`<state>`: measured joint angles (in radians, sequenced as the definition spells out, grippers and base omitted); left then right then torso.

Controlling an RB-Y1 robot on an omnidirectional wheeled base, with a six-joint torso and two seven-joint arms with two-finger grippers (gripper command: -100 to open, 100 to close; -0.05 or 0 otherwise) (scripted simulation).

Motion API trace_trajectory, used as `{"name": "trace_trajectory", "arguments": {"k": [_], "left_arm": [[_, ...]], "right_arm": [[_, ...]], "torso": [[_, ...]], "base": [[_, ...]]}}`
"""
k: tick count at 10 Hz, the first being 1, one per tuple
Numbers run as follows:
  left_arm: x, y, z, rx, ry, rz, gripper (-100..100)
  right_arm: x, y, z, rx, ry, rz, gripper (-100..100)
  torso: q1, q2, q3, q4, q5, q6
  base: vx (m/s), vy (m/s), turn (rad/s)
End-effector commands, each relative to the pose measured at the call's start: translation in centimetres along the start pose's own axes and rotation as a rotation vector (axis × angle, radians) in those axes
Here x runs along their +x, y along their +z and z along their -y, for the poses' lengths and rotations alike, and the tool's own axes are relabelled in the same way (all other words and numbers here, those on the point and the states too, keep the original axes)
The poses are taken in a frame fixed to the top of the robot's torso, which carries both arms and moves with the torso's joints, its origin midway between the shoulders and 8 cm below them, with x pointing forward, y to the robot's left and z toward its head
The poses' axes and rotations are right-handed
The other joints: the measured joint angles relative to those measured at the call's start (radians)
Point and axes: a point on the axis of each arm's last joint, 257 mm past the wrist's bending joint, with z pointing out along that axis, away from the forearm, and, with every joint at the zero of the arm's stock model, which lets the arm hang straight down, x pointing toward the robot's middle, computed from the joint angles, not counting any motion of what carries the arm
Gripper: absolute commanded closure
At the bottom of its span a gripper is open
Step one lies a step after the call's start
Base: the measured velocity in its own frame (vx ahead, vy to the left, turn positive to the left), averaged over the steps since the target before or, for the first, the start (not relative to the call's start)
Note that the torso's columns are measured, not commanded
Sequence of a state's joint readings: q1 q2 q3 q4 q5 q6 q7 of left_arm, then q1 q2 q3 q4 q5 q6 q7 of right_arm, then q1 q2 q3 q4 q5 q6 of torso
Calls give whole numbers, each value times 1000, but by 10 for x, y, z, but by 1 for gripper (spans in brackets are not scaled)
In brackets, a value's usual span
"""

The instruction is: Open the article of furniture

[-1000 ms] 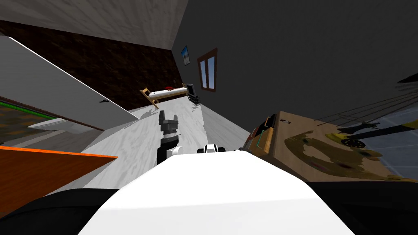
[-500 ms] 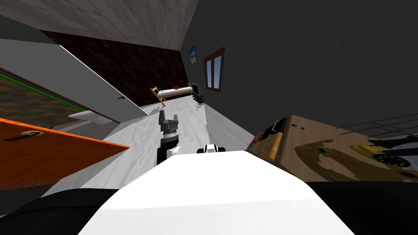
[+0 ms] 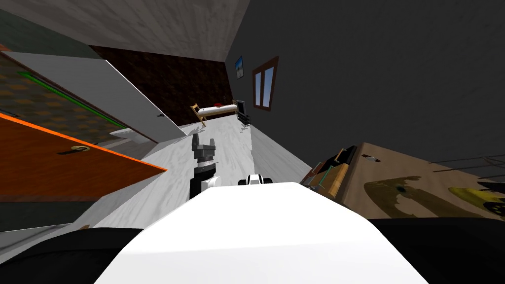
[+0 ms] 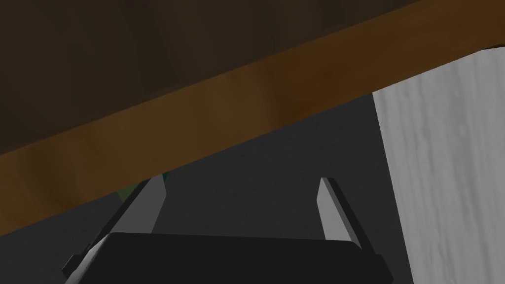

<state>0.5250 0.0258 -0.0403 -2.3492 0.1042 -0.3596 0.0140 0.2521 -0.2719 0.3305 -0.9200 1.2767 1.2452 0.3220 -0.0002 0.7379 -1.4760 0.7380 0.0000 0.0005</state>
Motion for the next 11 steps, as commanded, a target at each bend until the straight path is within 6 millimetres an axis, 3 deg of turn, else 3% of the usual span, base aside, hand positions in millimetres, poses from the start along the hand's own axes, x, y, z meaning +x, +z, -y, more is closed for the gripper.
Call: {"name": "trace_trajectory", "arguments": {"k": [1,7,10,11], "left_arm": [[0,0,0,0,0,0,0],[0,0,0,0,0,0,0],[0,0,0,0,0,0,0],[0,0,0,0,0,0,0]], "right_arm": [[9,4,23,80,-87,28,-100],[22,0,65,241,-264,89,-100],[24,-3,79,299,-324,114,-100],[24,-3,75,283,-309,108,-100]], "torso": [[1,-1,0,0,0,-1],[0,-1,-1,0,0,0],[0,-1,-1,0,0,-1],[0,0,0,0,0,-1]], "base": [[-53,8,174],[-60,-5,161],[-29,5,119],[-11,0,24]]}}
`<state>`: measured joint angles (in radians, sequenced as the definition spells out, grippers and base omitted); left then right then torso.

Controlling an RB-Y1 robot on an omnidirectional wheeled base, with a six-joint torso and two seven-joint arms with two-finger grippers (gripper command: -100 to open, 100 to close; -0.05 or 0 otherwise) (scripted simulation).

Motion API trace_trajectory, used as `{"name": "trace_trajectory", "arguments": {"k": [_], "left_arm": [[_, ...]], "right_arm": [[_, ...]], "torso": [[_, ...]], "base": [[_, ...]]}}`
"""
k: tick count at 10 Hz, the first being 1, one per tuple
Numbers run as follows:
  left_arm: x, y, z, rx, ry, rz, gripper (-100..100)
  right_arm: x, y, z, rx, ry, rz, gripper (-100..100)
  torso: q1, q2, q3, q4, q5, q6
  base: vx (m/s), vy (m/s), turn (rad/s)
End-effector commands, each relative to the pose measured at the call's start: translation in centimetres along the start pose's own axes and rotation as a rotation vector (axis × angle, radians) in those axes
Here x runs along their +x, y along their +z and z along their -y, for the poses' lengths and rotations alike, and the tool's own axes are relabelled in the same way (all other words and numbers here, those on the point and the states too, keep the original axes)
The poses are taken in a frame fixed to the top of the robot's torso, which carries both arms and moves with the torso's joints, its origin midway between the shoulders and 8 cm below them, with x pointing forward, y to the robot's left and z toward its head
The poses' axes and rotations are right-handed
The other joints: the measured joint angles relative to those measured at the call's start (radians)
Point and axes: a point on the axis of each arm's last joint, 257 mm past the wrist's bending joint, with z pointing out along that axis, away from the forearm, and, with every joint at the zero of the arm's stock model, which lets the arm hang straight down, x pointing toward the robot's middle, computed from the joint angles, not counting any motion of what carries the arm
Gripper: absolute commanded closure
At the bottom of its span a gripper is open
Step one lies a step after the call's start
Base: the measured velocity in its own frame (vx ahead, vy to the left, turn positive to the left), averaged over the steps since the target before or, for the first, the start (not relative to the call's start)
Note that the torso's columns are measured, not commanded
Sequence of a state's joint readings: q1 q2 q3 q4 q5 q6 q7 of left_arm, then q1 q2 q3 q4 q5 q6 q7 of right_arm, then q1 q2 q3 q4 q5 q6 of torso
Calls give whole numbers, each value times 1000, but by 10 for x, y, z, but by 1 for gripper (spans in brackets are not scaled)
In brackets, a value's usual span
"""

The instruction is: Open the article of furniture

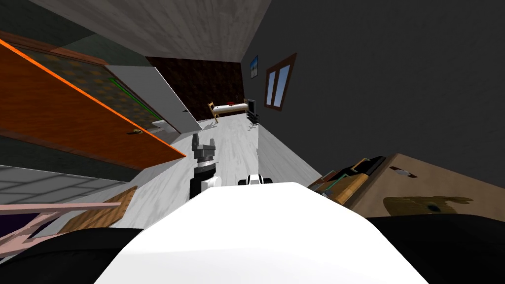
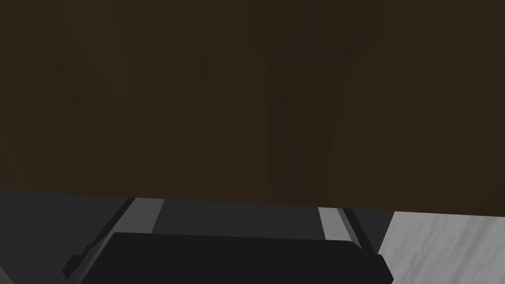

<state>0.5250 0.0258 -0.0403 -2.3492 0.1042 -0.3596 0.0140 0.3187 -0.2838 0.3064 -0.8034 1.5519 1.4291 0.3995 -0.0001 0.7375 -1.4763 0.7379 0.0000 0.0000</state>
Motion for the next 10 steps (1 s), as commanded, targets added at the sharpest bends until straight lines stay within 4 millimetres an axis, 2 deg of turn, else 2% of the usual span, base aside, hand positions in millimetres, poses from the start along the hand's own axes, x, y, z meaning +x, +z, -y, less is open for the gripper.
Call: {"name": "trace_trajectory", "arguments": {"k": [1,2,3,7,8,9,10], "left_arm": [[0,0,0,0,0,0,0],[0,0,0,0,0,0,0],[0,0,0,0,0,0,0],[0,0,0,0,0,0,0],[0,0,0,0,0,0,0],[0,0,0,0,0,0,0],[0,0,0,0,0,0,0]], "right_arm": [[1,16,5,4,-3,-1,-100],[4,9,4,6,-3,-1,-100],[4,10,3,5,-3,-1,100],[-2,25,8,6,-3,-12,100],[-1,23,8,6,-3,-11,100],[1,33,8,-6,-9,-6,-100],[1,37,8,-11,-12,-4,-100]], "torso": [[0,0,0,0,0,0],[-1,-1,0,0,0,0],[0,0,0,0,0,0],[1,-3,-2,-1,1,0],[-1,-1,-1,0,0,0],[-4,5,3,1,-1,0],[-4,8,6,2,-2,1]], "base": [[3,-18,2],[2,-14,4],[0,0,0],[136,90,27],[77,30,5],[-5,34,8],[-36,54,2]]}}
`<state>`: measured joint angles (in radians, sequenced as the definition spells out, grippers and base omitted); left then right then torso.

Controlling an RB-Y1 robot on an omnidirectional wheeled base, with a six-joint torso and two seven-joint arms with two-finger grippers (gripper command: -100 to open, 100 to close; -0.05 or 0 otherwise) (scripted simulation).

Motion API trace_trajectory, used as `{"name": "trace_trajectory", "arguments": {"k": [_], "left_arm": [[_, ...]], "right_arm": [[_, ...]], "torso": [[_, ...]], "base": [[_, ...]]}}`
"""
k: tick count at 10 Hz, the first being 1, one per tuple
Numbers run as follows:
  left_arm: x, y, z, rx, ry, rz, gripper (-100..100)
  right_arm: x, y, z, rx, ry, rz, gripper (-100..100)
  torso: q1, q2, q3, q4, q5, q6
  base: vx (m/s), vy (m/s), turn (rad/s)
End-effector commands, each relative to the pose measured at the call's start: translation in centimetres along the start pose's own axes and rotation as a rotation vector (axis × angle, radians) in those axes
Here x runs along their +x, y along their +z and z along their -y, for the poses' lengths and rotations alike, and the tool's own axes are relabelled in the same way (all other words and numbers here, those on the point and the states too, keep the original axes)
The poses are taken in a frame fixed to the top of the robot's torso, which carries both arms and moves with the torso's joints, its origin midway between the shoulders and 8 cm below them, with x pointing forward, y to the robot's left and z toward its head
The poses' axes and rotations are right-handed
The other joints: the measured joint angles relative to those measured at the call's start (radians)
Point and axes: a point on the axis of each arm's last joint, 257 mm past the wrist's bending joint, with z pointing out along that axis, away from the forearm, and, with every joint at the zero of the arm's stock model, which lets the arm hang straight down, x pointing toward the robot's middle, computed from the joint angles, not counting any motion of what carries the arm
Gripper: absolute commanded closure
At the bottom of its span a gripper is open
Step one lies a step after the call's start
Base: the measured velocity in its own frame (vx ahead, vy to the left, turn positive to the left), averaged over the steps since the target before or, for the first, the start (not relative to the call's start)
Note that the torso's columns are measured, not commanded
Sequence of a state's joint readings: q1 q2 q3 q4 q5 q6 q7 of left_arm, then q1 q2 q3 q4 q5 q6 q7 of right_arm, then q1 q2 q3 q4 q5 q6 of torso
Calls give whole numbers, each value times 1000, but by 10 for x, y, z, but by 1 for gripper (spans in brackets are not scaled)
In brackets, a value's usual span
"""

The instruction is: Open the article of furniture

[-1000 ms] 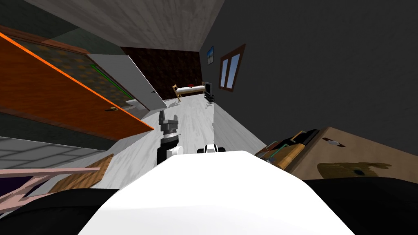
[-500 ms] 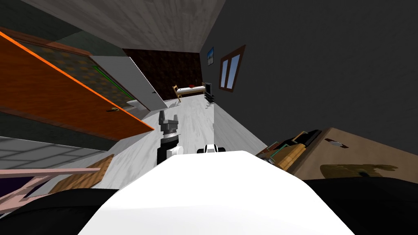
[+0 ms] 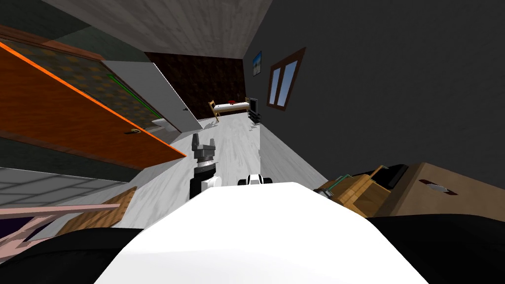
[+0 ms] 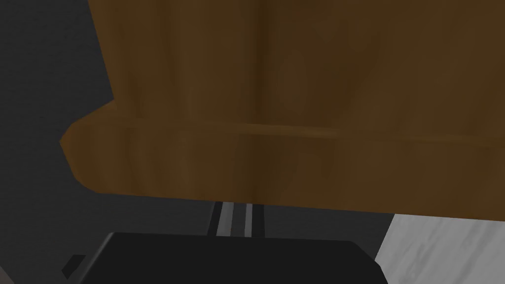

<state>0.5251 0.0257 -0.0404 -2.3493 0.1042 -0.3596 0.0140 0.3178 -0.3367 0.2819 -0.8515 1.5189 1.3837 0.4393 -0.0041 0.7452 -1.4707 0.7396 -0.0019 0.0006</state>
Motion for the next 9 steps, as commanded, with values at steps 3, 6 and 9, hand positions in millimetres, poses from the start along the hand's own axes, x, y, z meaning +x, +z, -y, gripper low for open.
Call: {"name": "trace_trajectory", "arguments": {"k": [3,6,9], "left_arm": [[0,0,0,0,0,0,0],[0,0,0,0,0,0,0],[0,0,0,0,0,0,0]], "right_arm": [[3,15,-1,-20,-12,9,-100],[3,21,1,-23,-14,9,100],[0,33,6,-19,-14,-1,100]], "torso": [[3,-6,-4,-1,1,0],[0,-11,-6,-2,1,-2],[8,-16,-11,-2,7,-4]], "base": [[-54,31,0],[-1,-13,0],[147,94,24]]}}
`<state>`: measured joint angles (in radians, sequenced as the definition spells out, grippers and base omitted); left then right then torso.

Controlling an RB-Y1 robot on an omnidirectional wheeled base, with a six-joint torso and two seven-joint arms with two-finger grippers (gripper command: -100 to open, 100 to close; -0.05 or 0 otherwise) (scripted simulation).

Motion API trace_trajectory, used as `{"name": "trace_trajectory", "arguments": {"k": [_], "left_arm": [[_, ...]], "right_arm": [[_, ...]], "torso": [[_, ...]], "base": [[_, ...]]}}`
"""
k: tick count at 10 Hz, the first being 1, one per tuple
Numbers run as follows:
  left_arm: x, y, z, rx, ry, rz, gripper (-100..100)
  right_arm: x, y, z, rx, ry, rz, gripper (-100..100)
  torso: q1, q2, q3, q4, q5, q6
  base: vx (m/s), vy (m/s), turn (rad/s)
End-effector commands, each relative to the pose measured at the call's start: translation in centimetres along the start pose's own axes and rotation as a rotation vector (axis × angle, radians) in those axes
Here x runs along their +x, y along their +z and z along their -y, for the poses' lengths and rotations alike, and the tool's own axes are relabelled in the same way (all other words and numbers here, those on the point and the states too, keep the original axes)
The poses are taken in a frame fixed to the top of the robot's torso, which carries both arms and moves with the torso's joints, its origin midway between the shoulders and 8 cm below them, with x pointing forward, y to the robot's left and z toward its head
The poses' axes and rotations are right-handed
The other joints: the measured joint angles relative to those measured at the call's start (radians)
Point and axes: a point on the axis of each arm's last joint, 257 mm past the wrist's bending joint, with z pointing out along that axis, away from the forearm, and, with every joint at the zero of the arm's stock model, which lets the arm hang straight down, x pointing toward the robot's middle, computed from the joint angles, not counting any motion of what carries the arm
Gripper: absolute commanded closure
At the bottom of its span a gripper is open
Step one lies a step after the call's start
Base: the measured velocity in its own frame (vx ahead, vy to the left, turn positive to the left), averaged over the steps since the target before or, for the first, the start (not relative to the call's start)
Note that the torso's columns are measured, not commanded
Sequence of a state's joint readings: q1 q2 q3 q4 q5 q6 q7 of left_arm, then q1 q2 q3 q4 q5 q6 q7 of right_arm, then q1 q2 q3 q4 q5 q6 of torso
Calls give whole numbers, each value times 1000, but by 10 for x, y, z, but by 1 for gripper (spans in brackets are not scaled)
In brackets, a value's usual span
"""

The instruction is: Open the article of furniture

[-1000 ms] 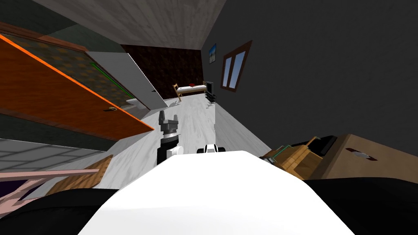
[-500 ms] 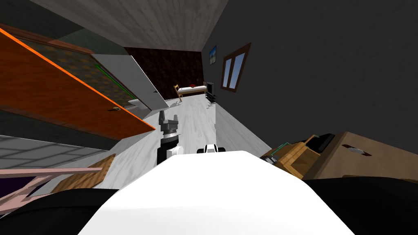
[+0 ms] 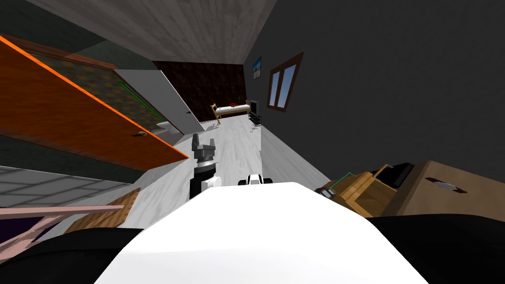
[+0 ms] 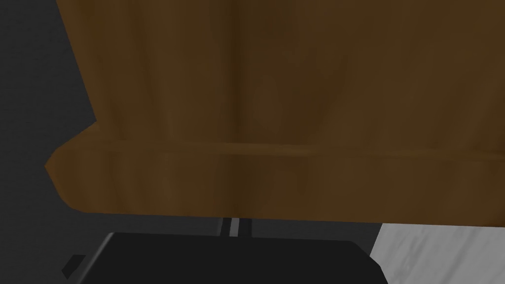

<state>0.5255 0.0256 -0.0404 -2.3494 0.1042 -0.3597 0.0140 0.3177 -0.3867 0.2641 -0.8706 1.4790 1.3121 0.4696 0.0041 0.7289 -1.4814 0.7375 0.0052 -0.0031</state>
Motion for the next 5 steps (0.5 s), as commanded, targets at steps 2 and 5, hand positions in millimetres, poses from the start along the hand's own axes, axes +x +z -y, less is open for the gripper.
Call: {"name": "trace_trajectory", "arguments": {"k": [2,5], "left_arm": [[0,0,0,0,0,0,0],[0,0,0,0,0,0,0]], "right_arm": [[-3,9,5,9,5,-4,100],[-3,41,20,9,2,-3,-100]], "torso": [[-3,7,4,0,-4,2],[-7,15,10,2,-5,4]], "base": [[135,74,29],[-11,108,-28]]}}
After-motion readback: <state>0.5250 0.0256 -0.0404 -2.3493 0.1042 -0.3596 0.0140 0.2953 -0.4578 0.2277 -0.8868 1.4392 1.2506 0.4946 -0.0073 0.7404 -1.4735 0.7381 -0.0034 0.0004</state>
